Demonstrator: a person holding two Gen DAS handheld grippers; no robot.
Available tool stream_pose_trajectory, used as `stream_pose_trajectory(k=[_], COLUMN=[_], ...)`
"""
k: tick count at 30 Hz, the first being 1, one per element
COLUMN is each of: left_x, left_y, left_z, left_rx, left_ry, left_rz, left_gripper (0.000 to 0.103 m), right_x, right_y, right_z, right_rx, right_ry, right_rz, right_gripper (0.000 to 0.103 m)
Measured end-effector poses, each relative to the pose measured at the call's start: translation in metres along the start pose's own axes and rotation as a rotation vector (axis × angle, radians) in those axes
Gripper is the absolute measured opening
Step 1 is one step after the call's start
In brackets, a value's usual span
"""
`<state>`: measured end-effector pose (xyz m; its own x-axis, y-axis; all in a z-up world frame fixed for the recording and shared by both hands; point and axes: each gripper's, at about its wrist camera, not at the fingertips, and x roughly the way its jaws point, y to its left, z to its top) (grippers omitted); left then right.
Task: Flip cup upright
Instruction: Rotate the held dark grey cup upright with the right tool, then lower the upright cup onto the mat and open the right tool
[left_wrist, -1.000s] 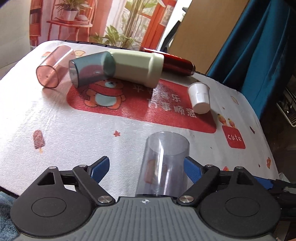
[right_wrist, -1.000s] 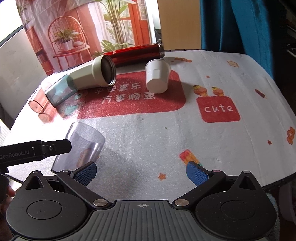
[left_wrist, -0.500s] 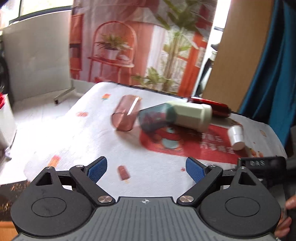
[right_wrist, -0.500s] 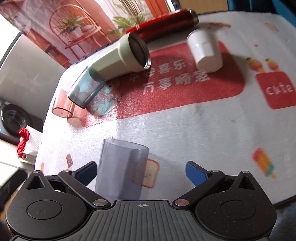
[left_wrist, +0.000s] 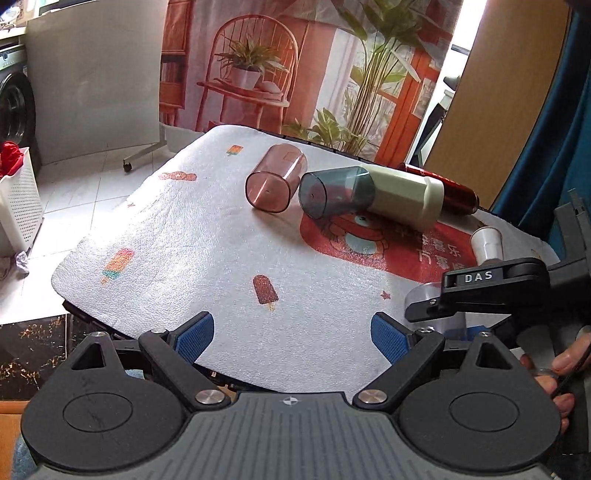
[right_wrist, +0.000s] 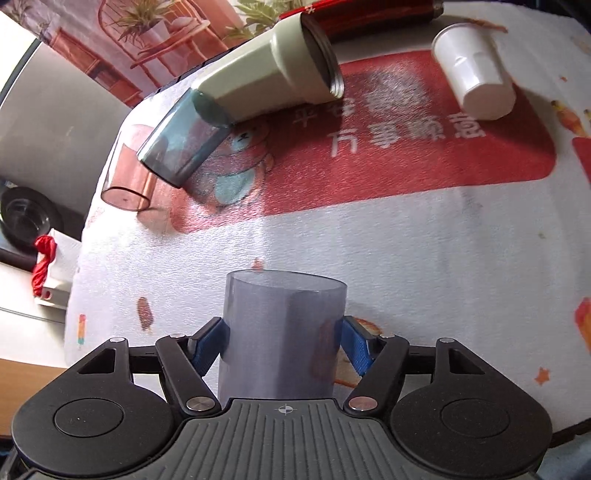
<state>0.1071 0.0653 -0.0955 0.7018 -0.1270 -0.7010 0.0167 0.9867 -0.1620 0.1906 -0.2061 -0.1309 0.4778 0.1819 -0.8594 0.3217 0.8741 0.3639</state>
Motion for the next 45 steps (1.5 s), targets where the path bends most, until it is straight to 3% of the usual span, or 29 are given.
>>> stream_pose_trajectory(k=[10,34,45], left_x=[0.002,-0.007,-0.005], left_y=[0.006,0.001,-0.002], left_z=[-0.004,-0.011,-0.010], left_rx=[0.008,0.018,0.018], left_ry=[-0.018,-0.005,0.004], left_rz=[0.107,0.122,0.125], left_gripper=[0.093,0.095,0.097], right_x=[-0.020,-0.030,-0.044], right_y=[-0.014,-0.021,-0.025], right_z=[-0.022,-0.034,-0.035], right_rx=[-0.133,-0.149,-0.201], right_ry=[-0.113,-0.164,-0.243], right_rz=[-0.099,-0.137,-0.168], right_gripper=[0.064,0.064,0.064])
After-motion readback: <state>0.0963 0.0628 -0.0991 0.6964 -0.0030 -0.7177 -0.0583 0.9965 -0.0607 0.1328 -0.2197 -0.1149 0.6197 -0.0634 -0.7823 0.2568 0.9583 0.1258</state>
